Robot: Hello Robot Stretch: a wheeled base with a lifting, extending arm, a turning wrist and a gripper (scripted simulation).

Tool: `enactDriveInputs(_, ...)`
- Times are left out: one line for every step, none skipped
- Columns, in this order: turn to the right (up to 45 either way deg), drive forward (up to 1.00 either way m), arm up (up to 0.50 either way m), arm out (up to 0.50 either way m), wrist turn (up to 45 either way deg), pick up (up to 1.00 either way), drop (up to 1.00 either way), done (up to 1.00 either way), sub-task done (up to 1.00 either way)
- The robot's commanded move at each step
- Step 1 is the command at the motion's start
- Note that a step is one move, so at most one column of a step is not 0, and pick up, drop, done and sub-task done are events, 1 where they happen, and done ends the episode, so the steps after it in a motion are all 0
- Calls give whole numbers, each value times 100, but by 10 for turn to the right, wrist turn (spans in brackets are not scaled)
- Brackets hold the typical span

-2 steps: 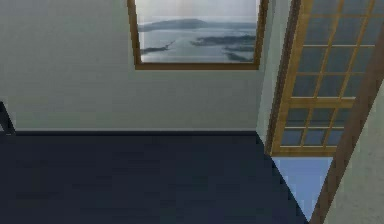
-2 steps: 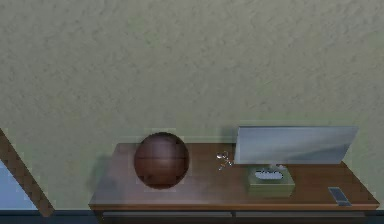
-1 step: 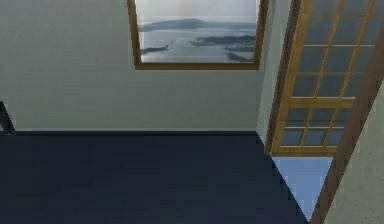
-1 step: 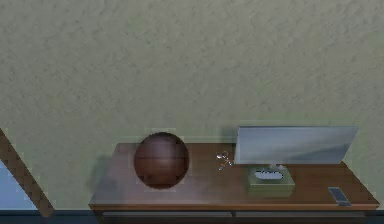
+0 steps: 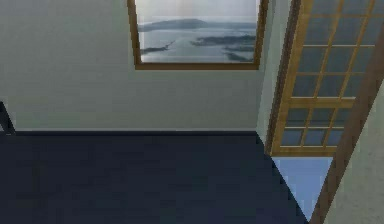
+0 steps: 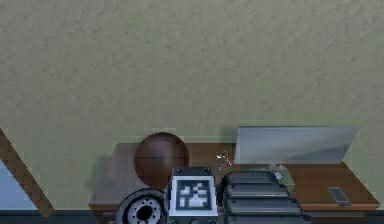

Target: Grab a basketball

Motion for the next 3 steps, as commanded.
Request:
enactDriveInputs(0, 0, 0, 22, 0, 0, 0, 0, 0)
enactDriveInputs(0, 0, 0, 0, 450, 0, 0, 0, 0)
enactDriveInputs(0, 0, 0, 0, 450, 0, 0, 0, 0)
